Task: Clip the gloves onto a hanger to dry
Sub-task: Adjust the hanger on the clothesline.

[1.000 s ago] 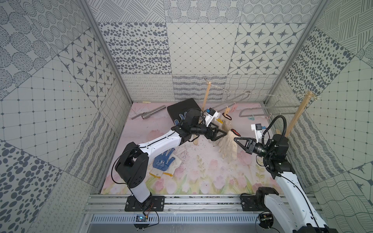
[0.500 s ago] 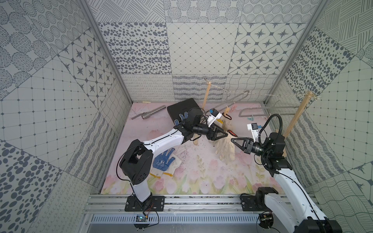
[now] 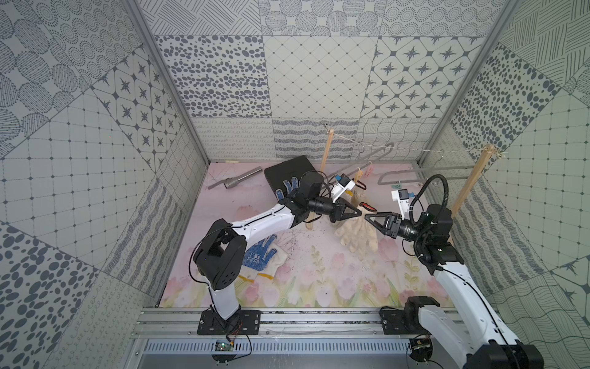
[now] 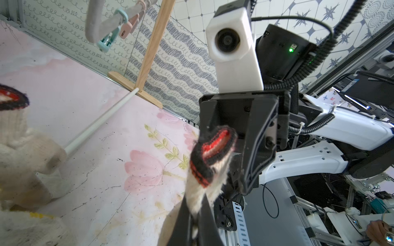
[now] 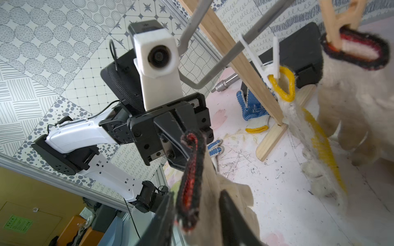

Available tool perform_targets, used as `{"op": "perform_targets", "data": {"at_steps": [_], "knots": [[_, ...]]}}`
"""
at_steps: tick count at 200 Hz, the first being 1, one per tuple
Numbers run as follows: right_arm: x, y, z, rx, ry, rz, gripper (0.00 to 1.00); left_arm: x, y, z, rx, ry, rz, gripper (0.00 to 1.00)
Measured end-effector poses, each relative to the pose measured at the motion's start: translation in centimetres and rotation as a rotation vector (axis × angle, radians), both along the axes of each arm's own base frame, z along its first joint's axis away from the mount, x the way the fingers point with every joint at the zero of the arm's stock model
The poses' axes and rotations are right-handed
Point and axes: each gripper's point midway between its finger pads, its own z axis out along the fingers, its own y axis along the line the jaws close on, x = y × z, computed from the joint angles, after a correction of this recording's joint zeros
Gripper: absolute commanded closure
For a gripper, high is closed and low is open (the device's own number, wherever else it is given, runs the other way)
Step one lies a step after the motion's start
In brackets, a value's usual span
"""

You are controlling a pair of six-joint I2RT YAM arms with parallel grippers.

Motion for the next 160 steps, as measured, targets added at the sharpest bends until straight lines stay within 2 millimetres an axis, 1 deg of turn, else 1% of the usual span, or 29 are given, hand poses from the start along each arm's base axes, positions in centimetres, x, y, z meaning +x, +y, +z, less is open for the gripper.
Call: {"op": "perform_targets", "data": {"at_steps": [8, 32, 69, 93, 105, 119, 140, 160], "knots": [[0.7, -0.4, 0.0, -0.018, 0.016, -0.042, 0.44, 0.2, 0.0, 0.0, 0.004, 0.003, 0.011, 1.00], [3.3, -2.2, 0.5, -0.092, 0.047, -0.208, 0.42, 0.7, 0.0, 0.2, 0.024, -0.005, 0.068, 1.00], [6.4, -4.7, 1.9, -0.154, 0.041, -0.398, 0.44, 0.3, -0.9, 0.8, 0.068, -0.050, 0.150, 1.00], [8.0, -5.5, 2.1, -0.179, 0.047, -0.480, 0.44, 0.0, -1.5, 0.6, 0.103, -0.068, 0.200, 1.00], [8.6, -5.3, 2.1, -0.191, 0.052, -0.501, 0.44, 0.0, -1.7, 0.2, 0.126, -0.071, 0.228, 1.00], [9.0, -4.5, 2.1, -0.201, 0.055, -0.504, 0.43, 0.1, -1.8, -0.3, 0.152, -0.072, 0.255, 1.00], [8.9, -2.5, 2.2, -0.217, 0.048, -0.486, 0.40, 0.3, -1.7, -0.8, 0.180, -0.077, 0.293, 1.00], [8.5, -0.5, 2.3, -0.241, 0.033, -0.481, 0.34, 0.5, -1.5, -0.9, 0.200, -0.083, 0.322, 1.00]]}}
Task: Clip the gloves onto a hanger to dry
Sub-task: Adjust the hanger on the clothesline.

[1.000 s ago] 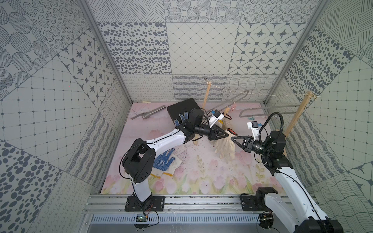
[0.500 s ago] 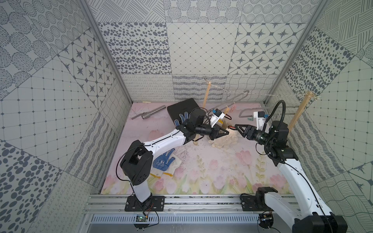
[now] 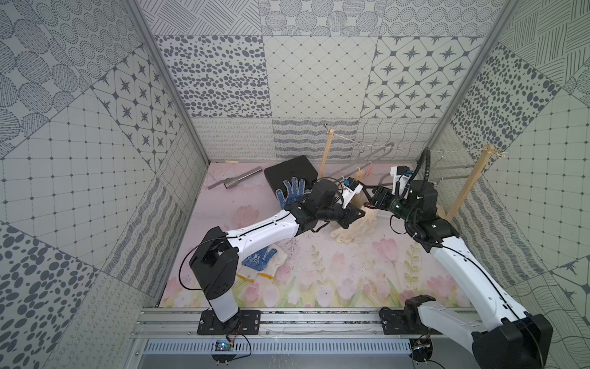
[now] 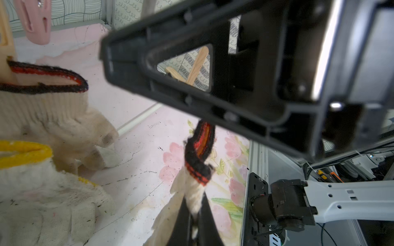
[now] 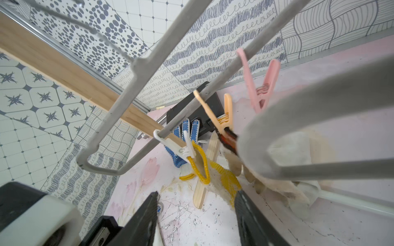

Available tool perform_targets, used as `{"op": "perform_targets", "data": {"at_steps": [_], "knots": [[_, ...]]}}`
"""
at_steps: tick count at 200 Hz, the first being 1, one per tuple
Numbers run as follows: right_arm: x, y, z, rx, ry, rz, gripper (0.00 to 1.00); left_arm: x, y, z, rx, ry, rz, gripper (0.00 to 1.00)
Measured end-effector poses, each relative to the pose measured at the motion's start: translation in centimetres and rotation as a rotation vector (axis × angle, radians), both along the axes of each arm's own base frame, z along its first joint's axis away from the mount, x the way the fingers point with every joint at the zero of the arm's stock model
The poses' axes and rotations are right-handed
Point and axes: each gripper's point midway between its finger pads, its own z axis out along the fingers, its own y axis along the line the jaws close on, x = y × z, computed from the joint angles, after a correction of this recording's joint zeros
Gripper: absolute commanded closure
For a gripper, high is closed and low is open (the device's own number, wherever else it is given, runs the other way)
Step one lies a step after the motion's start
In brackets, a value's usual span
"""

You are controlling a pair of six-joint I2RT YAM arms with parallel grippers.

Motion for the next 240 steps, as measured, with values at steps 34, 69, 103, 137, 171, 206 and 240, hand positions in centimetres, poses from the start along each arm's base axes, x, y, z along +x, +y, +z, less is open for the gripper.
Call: {"op": "perform_targets", "data": {"at_steps": [34, 69, 103, 137, 171, 206, 240], "knots": [[-0.6, 2.0, 0.9, -0.054, -0.025, -0.038, 0.36, 0.2, 0.6, -0.1, 0.020, -0.012, 0.035, 1.00], [-0.6, 1.5, 3.2, -0.105, -0.068, -0.106, 0.44, 0.1, 1.1, -0.2, 0.030, -0.020, 0.054, 1.00], [-1.0, -2.4, 5.9, -0.197, -0.111, -0.264, 0.48, -0.2, 1.6, -0.2, 0.037, -0.028, 0.063, 1.00], [-2.1, -8.3, 8.2, -0.266, -0.128, -0.447, 0.51, -0.5, 2.1, -0.1, 0.041, -0.036, 0.065, 1.00], [-2.4, -15.0, 9.0, -0.302, -0.084, -0.623, 0.51, -0.7, 2.4, -0.1, 0.048, -0.053, 0.060, 1.00], [-3.2, -17.9, 10.1, -0.342, -0.073, -0.663, 0.36, -0.9, 2.6, -0.6, 0.059, -0.060, 0.054, 1.00], [-3.3, -19.4, 12.4, -0.373, -0.105, -0.696, 0.35, -1.1, 2.8, -0.7, 0.064, -0.077, 0.044, 1.00]]}}
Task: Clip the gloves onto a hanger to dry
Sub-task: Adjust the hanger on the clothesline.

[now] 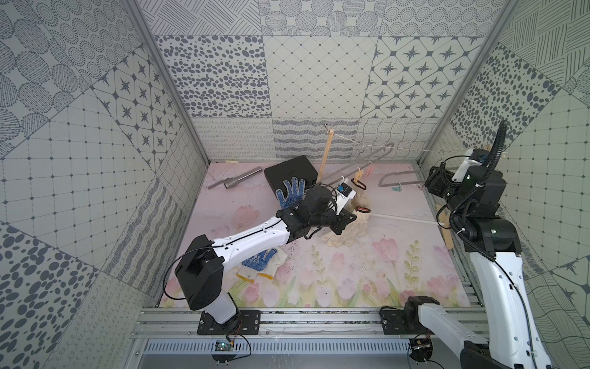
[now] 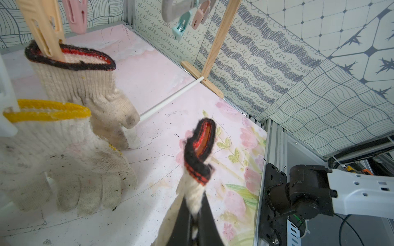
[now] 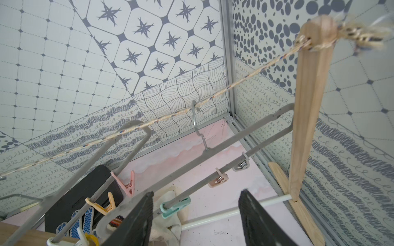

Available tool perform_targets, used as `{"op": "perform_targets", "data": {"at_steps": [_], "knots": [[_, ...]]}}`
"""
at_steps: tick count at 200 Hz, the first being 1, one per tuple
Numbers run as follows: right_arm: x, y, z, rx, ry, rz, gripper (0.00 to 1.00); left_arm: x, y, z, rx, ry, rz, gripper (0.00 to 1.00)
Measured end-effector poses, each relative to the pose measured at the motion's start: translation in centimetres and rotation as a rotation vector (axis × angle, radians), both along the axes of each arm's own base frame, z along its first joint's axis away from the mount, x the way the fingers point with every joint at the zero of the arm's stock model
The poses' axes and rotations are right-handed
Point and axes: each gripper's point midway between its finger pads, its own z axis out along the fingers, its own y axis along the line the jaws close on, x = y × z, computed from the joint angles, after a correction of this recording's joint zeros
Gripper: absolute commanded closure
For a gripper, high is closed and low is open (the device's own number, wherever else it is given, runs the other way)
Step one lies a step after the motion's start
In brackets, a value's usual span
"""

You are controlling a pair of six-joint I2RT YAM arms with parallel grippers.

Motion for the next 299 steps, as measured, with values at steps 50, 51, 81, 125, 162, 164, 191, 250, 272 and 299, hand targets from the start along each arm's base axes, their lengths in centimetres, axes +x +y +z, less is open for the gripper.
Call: {"op": "perform_targets", "data": {"at_steps": [50, 51, 81, 125, 162, 164, 191, 250, 272, 299], "knots": [[1.8, -0.9, -0.5, -0.091, 0.019, 0.007, 0.54, -0.3, 0.1, -0.5, 0.011, -0.008, -0.016, 1.00], [1.9, -0.9, -0.5, -0.092, 0.019, 0.008, 0.54, -0.3, 0.1, -0.5, 0.011, -0.008, -0.016, 1.00], [3.5, -1.6, -0.4, -0.115, 0.005, 0.023, 0.58, -0.4, 0.2, -0.6, 0.013, -0.009, -0.023, 1.00], [5.4, -2.5, -1.5, -0.129, 0.009, 0.037, 0.73, -0.4, 0.1, -0.6, 0.015, -0.019, -0.029, 1.00], [5.8, -2.9, -1.6, -0.141, -0.003, 0.067, 0.95, -0.4, 0.1, -0.7, 0.019, -0.024, -0.033, 1.00], [5.8, -2.9, -1.7, -0.145, -0.002, 0.069, 0.97, -0.4, 0.1, -0.7, 0.019, -0.024, -0.033, 1.00], [5.7, -3.8, -1.6, -0.142, -0.018, 0.098, 1.00, -0.4, 0.1, -0.9, 0.023, -0.022, -0.034, 1.00], [4.0, -8.5, -2.3, -0.085, -0.072, 0.134, 1.00, -0.6, -0.1, -1.2, 0.022, -0.012, -0.047, 1.00], [3.4, -9.7, -1.9, -0.063, -0.108, 0.134, 1.00, -0.6, -0.2, -1.4, 0.025, -0.005, -0.053, 1.00], [3.2, -10.5, -1.9, -0.028, -0.135, 0.124, 0.97, -0.7, -0.3, -1.7, 0.027, 0.001, -0.056, 1.00]]}}
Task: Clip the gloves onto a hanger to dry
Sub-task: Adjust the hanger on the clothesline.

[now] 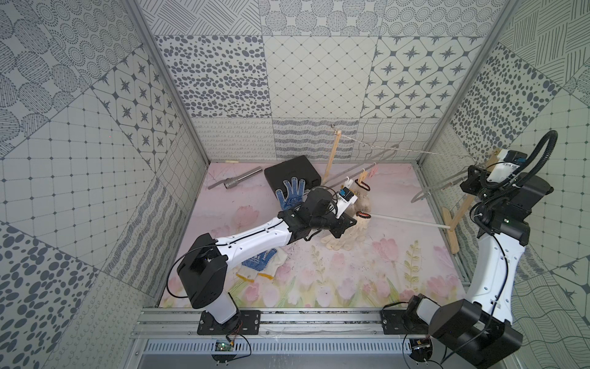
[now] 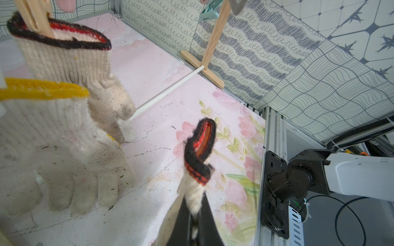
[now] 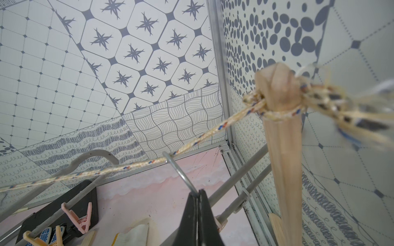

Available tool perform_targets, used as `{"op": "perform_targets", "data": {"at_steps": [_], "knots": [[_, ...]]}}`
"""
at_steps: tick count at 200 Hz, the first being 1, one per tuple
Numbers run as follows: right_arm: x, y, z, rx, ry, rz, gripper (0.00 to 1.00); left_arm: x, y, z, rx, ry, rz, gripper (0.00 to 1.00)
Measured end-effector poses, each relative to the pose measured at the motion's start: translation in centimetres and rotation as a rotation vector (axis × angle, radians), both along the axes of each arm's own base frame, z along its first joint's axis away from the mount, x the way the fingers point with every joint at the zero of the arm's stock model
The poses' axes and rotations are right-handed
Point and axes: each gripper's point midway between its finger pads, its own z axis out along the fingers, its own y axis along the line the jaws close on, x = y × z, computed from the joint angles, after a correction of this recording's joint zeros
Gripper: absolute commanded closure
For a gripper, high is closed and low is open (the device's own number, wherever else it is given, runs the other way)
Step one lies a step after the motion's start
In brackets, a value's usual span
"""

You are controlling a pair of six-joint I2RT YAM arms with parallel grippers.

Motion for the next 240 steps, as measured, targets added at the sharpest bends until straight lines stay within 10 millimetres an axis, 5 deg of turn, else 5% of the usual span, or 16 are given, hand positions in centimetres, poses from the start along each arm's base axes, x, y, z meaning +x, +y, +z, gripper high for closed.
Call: {"op": "perform_targets", "data": {"at_steps": [24, 58, 107, 138, 179, 240], "knots": [[0.0, -0.2, 0.1, 0.032, -0.013, -0.008, 0.60, 0.0, 0.0, 0.0, -0.001, -0.001, 0.000, 1.00], [0.0, -0.8, -1.2, 0.090, -0.003, -0.045, 0.43, 0.0, 0.0, 0.1, -0.003, -0.002, 0.000, 1.00], [-1.3, 0.7, -2.6, 0.185, 0.038, -0.093, 0.34, 0.0, -0.1, 0.2, -0.007, -0.005, -0.001, 1.00], [-3.3, 4.4, -2.1, 0.174, 0.038, -0.110, 0.35, 0.1, -0.1, 0.3, -0.009, -0.006, -0.001, 1.00], [-6.3, 9.6, -3.7, 0.176, 0.091, -0.076, 0.41, 0.1, -0.1, 0.4, -0.012, -0.010, 0.000, 1.00], [-4.5, 18.1, -5.8, 0.166, 0.189, 0.231, 0.38, 0.4, -0.7, 0.5, -0.017, -0.008, -0.006, 1.00]]}}
